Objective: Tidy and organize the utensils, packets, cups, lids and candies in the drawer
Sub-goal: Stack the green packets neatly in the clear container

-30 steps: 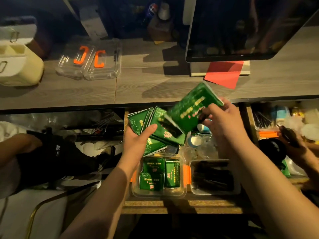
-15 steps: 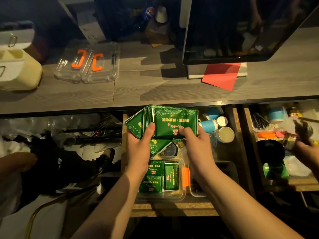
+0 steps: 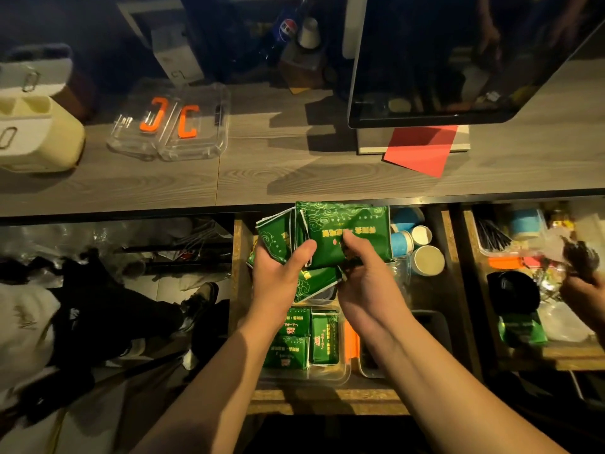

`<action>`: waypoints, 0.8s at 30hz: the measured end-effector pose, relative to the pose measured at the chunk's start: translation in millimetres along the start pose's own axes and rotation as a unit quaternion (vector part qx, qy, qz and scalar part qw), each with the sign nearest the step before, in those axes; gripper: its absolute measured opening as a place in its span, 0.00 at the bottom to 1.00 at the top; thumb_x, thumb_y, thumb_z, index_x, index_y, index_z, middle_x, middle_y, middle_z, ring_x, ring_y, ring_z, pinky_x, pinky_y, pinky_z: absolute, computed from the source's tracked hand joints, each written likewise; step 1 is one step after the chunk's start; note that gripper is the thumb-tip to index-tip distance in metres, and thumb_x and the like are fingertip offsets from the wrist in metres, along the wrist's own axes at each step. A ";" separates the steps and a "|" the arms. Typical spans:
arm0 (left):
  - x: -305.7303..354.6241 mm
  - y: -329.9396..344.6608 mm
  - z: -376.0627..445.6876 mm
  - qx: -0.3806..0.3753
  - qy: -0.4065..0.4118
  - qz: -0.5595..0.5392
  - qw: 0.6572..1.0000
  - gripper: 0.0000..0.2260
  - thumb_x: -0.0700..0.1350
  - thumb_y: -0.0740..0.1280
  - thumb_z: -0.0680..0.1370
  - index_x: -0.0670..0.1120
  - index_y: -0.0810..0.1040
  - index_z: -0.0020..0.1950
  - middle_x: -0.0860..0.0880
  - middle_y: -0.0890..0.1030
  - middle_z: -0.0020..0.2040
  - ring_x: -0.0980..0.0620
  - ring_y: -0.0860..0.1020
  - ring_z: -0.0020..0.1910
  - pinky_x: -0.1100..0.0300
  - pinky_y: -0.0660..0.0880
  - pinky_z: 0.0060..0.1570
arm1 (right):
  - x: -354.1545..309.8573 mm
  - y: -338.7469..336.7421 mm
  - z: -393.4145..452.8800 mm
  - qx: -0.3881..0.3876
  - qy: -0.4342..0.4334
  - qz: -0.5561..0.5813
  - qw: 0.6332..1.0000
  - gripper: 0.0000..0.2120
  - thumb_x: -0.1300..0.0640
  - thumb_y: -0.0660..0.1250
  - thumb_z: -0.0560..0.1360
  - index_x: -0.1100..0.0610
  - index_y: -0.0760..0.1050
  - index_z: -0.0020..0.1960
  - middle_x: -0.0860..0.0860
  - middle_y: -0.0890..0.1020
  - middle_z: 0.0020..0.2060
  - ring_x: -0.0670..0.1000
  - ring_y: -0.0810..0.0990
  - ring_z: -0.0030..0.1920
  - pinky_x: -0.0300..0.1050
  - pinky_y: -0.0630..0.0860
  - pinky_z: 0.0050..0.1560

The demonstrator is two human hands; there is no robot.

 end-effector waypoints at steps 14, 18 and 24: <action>-17.2 1.1 1.6 -0.047 -0.127 0.015 0.991 0.44 0.65 0.78 0.62 0.45 0.70 0.70 0.50 0.75 0.68 0.50 0.71 0.70 0.47 0.64 0.72 | -81.1 -10.3 11.4 -0.045 -0.064 -0.183 0.980 0.18 0.67 0.67 0.72 0.62 0.72 0.62 0.57 0.82 0.50 0.57 0.82 0.53 0.53 0.80 0.56; -25.0 10.3 -5.6 -0.074 -0.154 0.047 0.984 0.23 0.51 0.68 0.71 0.41 0.70 0.60 0.46 0.72 0.61 0.48 0.67 0.65 0.53 0.63 0.63 | -83.8 10.6 -4.9 -0.087 -0.093 -0.362 0.923 0.32 0.66 0.66 0.68 0.48 0.67 0.69 0.50 0.79 0.46 0.51 0.79 0.47 0.46 0.80 0.49; -27.9 29.2 -17.4 -0.095 -0.146 -0.028 0.984 0.33 0.71 0.60 0.72 0.49 0.78 0.65 0.41 0.79 0.65 0.41 0.76 0.67 0.36 0.69 0.68 | -70.7 35.6 -16.5 -0.126 -0.177 -0.476 0.852 0.25 0.62 0.66 0.71 0.51 0.69 0.67 0.47 0.80 0.43 0.40 0.77 0.40 0.39 0.77 0.45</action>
Point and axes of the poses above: each hand's wrist, its own z-axis towards the middle knuckle, its own y-axis out of the palm, x = y × z, the point moved 10 cm from there along z, towards the middle knuckle
